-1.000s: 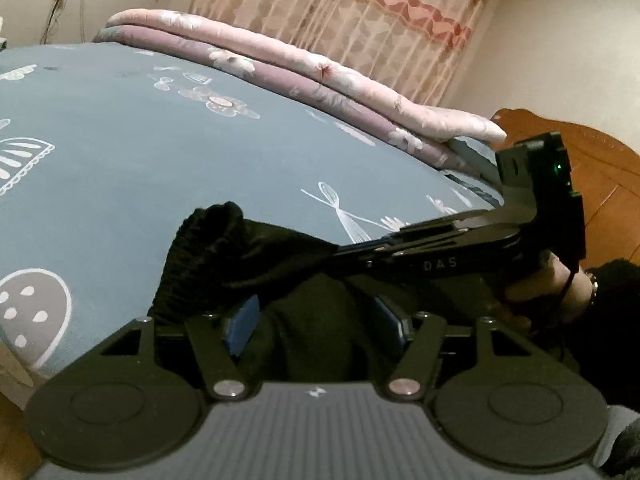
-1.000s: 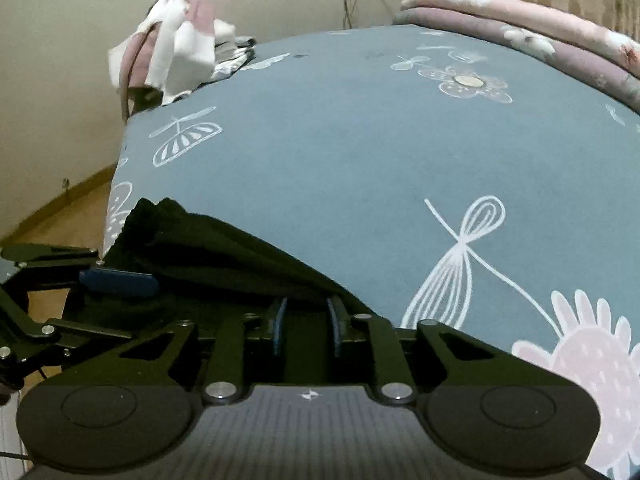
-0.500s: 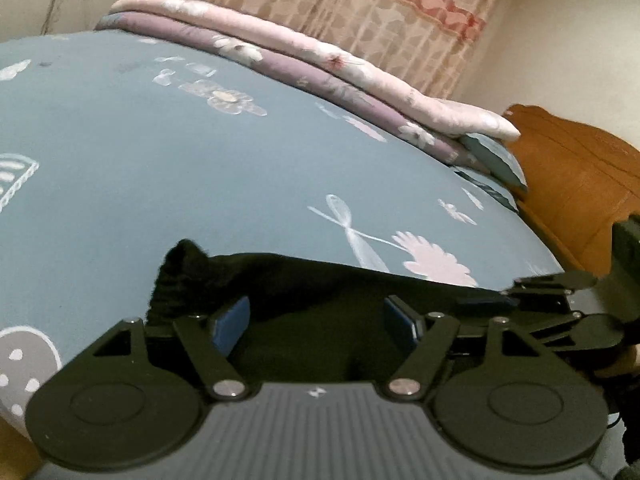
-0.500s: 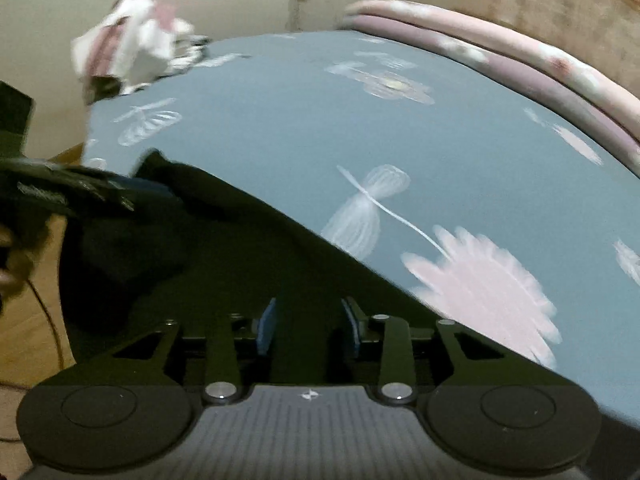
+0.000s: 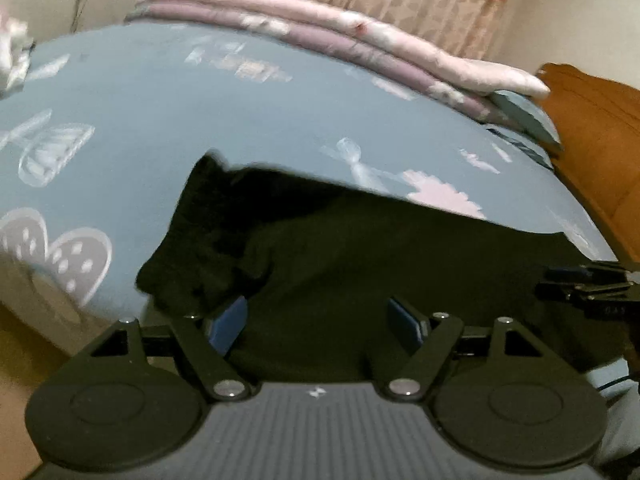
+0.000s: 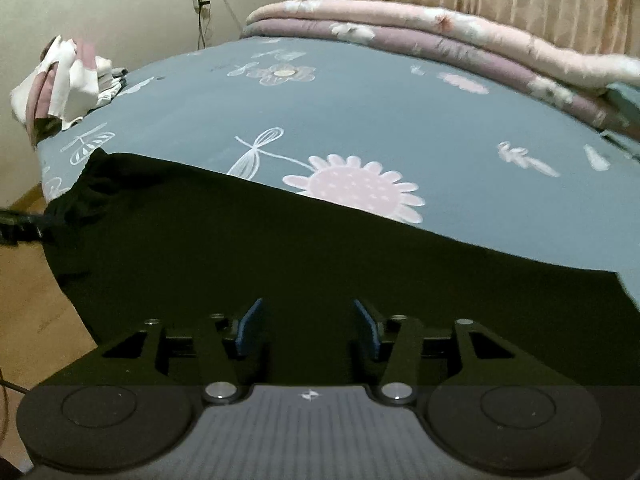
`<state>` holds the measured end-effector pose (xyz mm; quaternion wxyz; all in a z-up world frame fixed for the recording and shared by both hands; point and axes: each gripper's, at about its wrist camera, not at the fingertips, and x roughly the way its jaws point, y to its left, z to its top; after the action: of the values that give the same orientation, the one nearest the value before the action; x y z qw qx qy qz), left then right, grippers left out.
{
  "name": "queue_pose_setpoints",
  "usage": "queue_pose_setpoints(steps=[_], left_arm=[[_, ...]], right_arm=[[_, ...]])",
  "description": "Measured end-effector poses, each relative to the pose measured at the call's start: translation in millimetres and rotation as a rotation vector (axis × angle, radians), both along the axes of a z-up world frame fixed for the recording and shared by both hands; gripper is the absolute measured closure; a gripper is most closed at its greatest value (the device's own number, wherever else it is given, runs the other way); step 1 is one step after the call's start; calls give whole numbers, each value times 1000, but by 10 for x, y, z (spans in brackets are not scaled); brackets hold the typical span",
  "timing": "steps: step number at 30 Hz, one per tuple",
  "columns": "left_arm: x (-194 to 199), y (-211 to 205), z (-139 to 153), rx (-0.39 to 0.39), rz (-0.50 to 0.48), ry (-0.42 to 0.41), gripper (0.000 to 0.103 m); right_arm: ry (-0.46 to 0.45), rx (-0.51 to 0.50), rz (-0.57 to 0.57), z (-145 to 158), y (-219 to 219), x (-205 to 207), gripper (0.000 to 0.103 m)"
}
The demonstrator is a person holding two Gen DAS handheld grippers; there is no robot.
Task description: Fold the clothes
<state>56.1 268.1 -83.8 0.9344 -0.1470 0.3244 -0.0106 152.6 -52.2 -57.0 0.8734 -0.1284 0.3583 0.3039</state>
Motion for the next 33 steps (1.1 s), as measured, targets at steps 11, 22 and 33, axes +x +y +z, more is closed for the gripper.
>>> queue_pose_setpoints(steps=[11, 22, 33], left_arm=[[344, -858, -228, 181, -117, 108, 24], [176, -1314, -111, 226, -252, 86, 23], [195, -1504, -240, 220, -284, 163, 22]], right_arm=[[32, -50, -223, -390, -893, -158, 32], [-34, 7, -286, -369, -1233, -255, 5], [-44, 26, -289, -596, -1461, -318, 0]])
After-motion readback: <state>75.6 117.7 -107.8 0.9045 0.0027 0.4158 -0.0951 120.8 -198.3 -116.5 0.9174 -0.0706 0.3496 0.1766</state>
